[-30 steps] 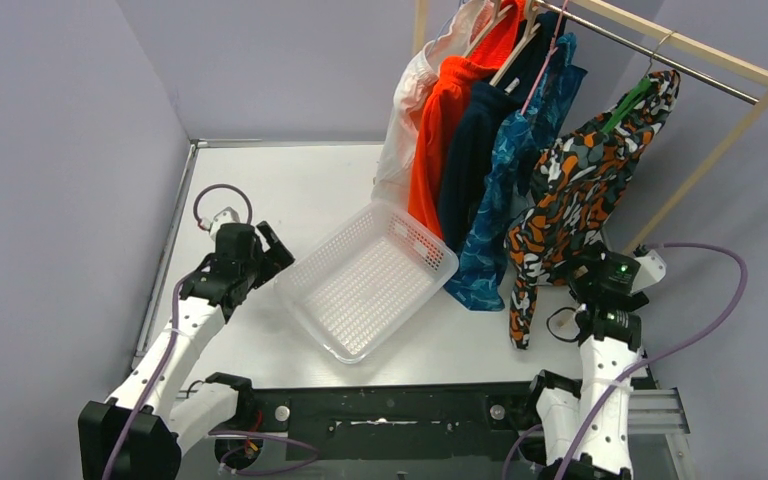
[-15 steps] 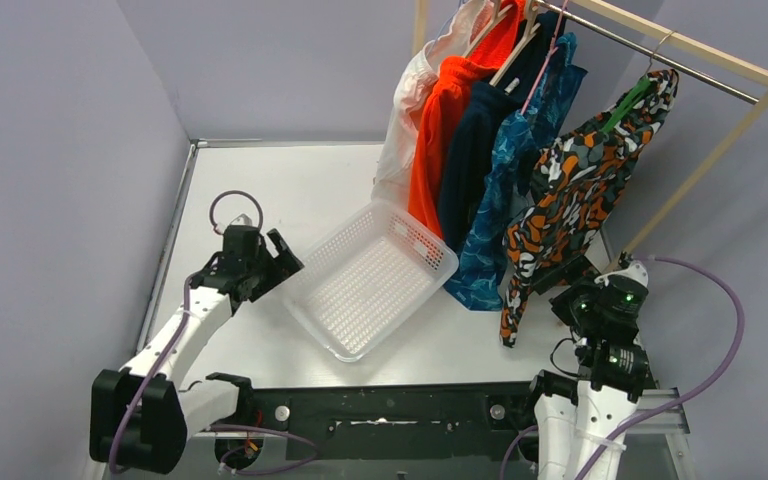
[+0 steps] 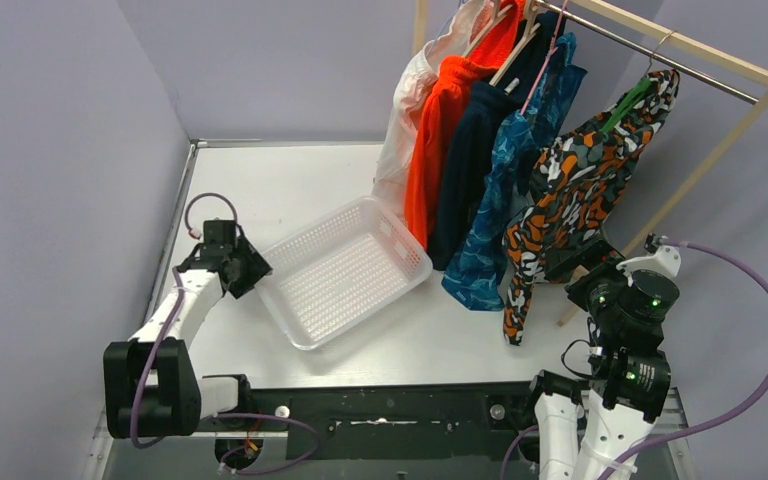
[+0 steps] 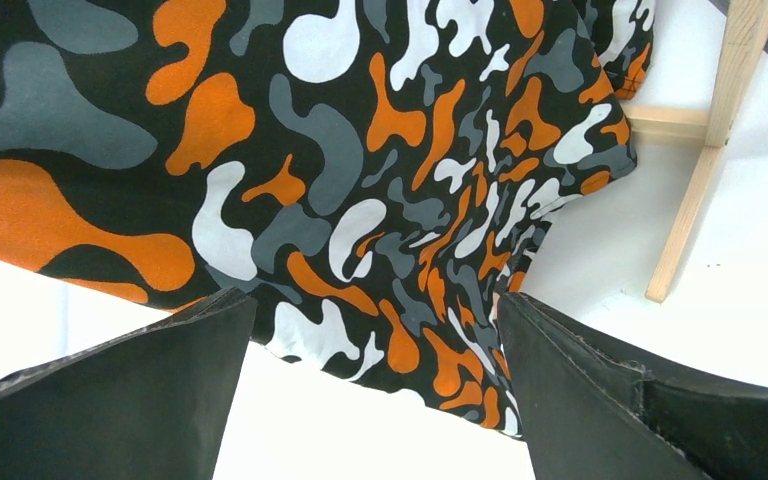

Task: Remove the shorts from the hanger
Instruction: Move the basket to the center of the board.

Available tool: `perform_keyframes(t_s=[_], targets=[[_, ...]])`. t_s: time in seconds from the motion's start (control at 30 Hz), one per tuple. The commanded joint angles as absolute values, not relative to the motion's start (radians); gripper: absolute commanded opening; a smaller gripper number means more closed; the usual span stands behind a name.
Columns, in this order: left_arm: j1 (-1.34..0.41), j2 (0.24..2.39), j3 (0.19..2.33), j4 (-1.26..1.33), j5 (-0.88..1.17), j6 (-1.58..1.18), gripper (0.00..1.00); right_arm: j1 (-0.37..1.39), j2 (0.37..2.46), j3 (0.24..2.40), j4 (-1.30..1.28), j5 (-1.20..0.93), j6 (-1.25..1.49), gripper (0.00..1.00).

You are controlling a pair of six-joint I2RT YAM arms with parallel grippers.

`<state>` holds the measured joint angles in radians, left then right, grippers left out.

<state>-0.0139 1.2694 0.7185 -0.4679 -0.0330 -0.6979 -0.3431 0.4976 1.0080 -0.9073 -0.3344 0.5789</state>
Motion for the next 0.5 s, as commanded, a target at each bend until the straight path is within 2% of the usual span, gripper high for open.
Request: perform_keyframes(t_s=[0.0,0.17,0.27,0.3,0.4,0.47], targets=[[0.110,1.177,0.716,-0.454,-0.073,-0.690,0.49,-0.338,0.507,1.036,-0.885,-0.323,0.559,0.98],[0.311,1.106,0.682,-0.438,-0.038,-0.683,0.32,-0.337,0.506,1.037,-0.879,-0.312,0.551,0.98],[0.417,1.070,0.675,-0.442,-0.010,-0.688,0.31,-0.336,0.506,1.035,-0.876,-0.305,0.545,0.98],[0.447,1.059,0.676,-0.450,-0.007,-0.689,0.33,-0.336,0.506,1.035,-0.875,-0.303,0.544,0.98],[0.513,1.026,0.688,-0.477,0.001,-0.693,0.50,-0.334,0.506,1.040,-0.874,-0.297,0.538,0.98],[0.520,1.013,0.710,-0.489,0.039,-0.657,0.55,-0.332,0.504,1.045,-0.874,-0.286,0.533,0.98]])
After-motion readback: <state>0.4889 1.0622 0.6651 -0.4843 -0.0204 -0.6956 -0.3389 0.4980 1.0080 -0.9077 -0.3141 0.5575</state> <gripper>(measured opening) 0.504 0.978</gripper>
